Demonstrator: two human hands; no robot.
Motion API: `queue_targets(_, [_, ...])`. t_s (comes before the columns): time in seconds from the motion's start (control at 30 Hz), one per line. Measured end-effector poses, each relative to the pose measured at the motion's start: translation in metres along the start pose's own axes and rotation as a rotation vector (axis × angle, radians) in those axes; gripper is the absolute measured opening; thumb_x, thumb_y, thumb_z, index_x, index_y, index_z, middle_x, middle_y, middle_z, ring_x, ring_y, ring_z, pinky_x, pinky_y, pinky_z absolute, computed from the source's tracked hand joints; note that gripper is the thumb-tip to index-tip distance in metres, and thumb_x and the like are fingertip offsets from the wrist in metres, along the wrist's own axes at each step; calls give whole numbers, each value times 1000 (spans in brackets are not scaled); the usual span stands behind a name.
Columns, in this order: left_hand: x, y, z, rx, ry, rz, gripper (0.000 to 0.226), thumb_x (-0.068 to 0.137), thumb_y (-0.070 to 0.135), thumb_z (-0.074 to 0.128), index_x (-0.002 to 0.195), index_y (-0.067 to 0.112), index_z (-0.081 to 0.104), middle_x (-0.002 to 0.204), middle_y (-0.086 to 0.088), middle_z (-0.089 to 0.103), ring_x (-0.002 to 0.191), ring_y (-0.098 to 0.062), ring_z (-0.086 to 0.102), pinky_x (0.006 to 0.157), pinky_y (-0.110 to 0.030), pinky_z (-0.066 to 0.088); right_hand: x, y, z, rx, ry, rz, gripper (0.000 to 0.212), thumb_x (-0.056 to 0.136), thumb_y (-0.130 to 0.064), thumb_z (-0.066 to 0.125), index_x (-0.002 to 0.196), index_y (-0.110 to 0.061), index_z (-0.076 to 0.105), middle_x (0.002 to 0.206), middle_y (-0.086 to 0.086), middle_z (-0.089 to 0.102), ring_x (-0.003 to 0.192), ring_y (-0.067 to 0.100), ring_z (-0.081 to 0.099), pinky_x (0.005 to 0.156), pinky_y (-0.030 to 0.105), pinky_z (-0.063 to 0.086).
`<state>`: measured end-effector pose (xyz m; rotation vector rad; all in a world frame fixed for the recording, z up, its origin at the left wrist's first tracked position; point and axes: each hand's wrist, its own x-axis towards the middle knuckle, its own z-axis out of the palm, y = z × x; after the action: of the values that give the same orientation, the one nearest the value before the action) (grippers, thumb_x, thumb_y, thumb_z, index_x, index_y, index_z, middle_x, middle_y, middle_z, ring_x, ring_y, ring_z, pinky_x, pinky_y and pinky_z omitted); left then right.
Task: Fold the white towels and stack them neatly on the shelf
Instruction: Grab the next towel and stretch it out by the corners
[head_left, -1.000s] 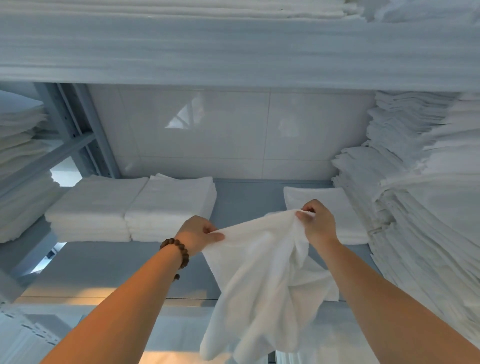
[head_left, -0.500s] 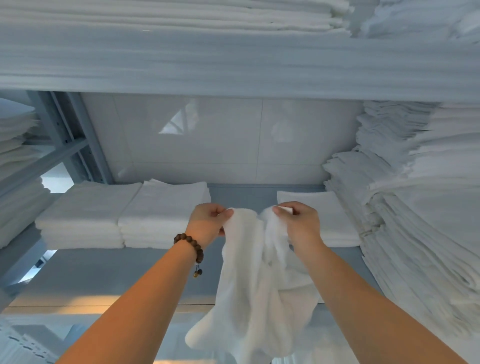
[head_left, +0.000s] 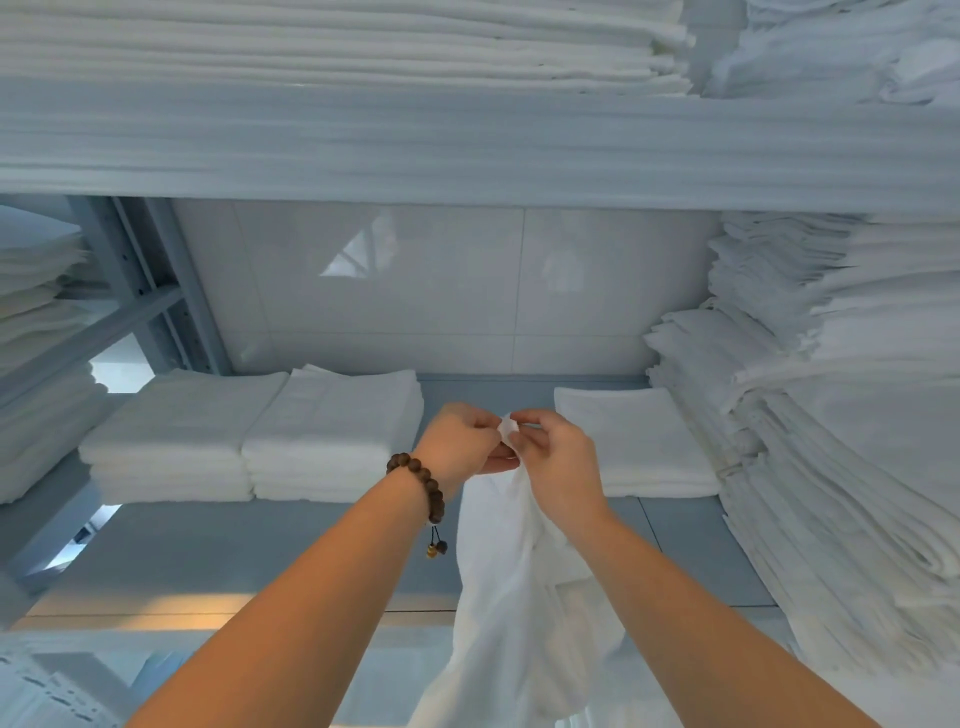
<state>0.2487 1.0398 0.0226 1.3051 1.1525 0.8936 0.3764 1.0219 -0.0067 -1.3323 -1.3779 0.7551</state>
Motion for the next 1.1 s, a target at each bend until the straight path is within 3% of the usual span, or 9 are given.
queue_targets(0.2, [-5, 0, -5, 37, -135, 47, 18, 90, 9, 59, 102, 6, 71, 100, -10, 73, 98, -15, 68, 91, -27, 52, -1, 2, -7, -110, -38, -109, 25, 79, -10, 72, 102, -18, 65, 85, -12, 70, 82, 6, 67, 73, 17, 53])
queue_targets(0.33, [-2, 1, -9, 356, 49, 119, 13, 83, 13, 67, 94, 11, 70, 88, -1, 73, 88, -10, 68, 85, -27, 53, 7, 1, -15, -96, 3, -107, 12, 83, -4, 66, 90, -13, 67, 80, -6, 71, 79, 13, 68, 75, 26, 54])
queue_targets(0.4, [1, 0, -13, 540, 153, 272, 26, 80, 14, 69, 105, 18, 64, 99, 5, 66, 96, -9, 61, 82, -22, 47, 8, -1, -19, -45, -51, -116, 16, 82, 0, 66, 85, -16, 69, 81, -6, 72, 80, 12, 68, 76, 26, 53])
queue_targets(0.47, [1, 2, -14, 600, 72, 371, 43, 80, 23, 72, 120, 24, 57, 109, 10, 60, 103, -3, 55, 86, -18, 40, 7, -6, -20, -9, -102, -141, 22, 81, 2, 65, 82, -19, 71, 82, -8, 72, 80, 9, 68, 78, 27, 53])
queue_targets(0.57, [3, 7, -12, 645, -18, 407, 22, 80, 23, 73, 101, 21, 68, 84, 15, 65, 75, 9, 55, 71, -16, 40, 6, -12, -19, 0, -67, -171, 22, 80, -1, 68, 80, -22, 72, 79, -11, 70, 77, 8, 66, 77, 29, 53])
queue_targets(0.63, [3, 12, -11, 657, 54, 450, 8, 79, 24, 74, 78, 19, 68, 61, 14, 56, 57, 4, 50, 56, -13, 33, 5, -16, -18, 21, 0, -173, 21, 79, -3, 69, 76, -24, 68, 75, -11, 67, 74, 8, 63, 73, 30, 51])
queue_targets(0.73, [1, 21, -13, 627, 173, 504, 28, 81, 28, 72, 65, 11, 58, 51, 10, 40, 47, -5, 36, 48, -15, 30, 4, -23, -19, 126, 87, -149, 22, 78, -6, 71, 77, -23, 57, 76, -3, 64, 73, 11, 61, 71, 33, 50])
queue_targets(0.9, [-7, 46, -22, 591, 231, 591, 11, 85, 20, 66, 75, 17, 63, 57, 12, 50, 54, 3, 46, 51, -9, 33, -5, -32, -15, -63, 28, -171, 12, 78, -16, 71, 83, -20, 61, 79, -4, 65, 76, 17, 60, 73, 37, 49])
queue_targets(1.1, [-17, 65, -38, 624, 225, 647, 7, 88, 18, 62, 84, 12, 63, 73, -1, 63, 67, -14, 54, 58, -15, 38, -21, -32, -19, -136, 71, -155, 15, 79, -20, 73, 66, -20, 64, 68, 0, 64, 66, 19, 57, 70, 38, 48])
